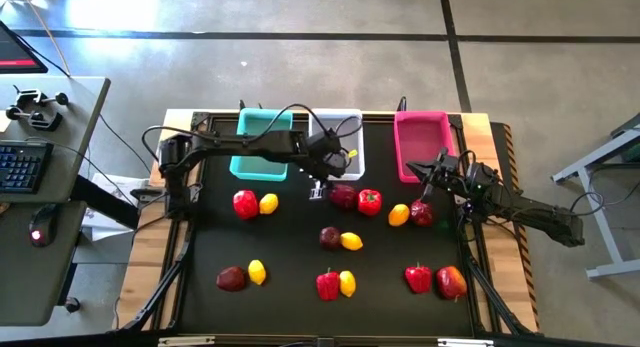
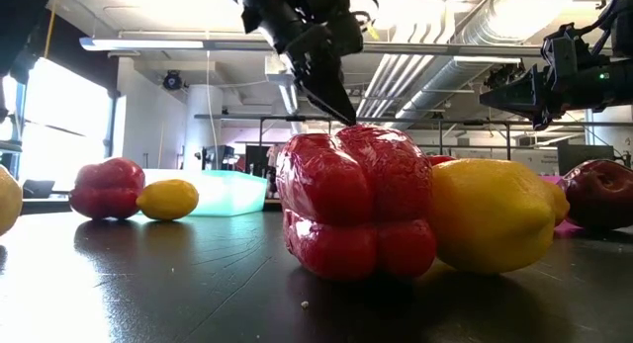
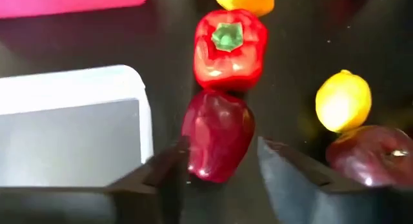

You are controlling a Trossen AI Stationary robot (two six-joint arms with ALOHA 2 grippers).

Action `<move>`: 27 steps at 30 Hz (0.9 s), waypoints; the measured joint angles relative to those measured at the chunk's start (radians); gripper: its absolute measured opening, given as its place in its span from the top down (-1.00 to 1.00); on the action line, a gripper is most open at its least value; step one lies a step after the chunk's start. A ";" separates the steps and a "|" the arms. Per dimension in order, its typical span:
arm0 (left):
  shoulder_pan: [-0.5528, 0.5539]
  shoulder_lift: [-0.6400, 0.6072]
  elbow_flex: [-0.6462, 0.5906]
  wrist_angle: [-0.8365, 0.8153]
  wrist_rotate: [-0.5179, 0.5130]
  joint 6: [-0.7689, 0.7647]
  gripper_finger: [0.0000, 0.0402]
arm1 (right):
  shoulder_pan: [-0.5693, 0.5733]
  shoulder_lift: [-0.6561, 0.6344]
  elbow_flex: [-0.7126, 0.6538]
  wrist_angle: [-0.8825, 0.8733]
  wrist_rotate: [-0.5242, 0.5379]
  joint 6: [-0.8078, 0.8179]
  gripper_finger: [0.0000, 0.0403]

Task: Sort produce into baskets
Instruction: Put the apple into the white bin

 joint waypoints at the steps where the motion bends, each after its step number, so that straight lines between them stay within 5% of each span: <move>1: -0.003 0.011 0.000 -0.004 -0.003 -0.005 -0.01 | 0.000 0.000 0.000 0.000 0.003 0.000 1.00; 6: -0.016 0.062 0.000 0.006 -0.021 0.016 -0.28 | 0.000 0.000 0.000 0.001 0.008 0.000 1.00; 27: -0.015 0.184 0.011 0.062 -0.025 0.081 -0.30 | 0.000 0.000 0.000 0.002 0.008 0.000 1.00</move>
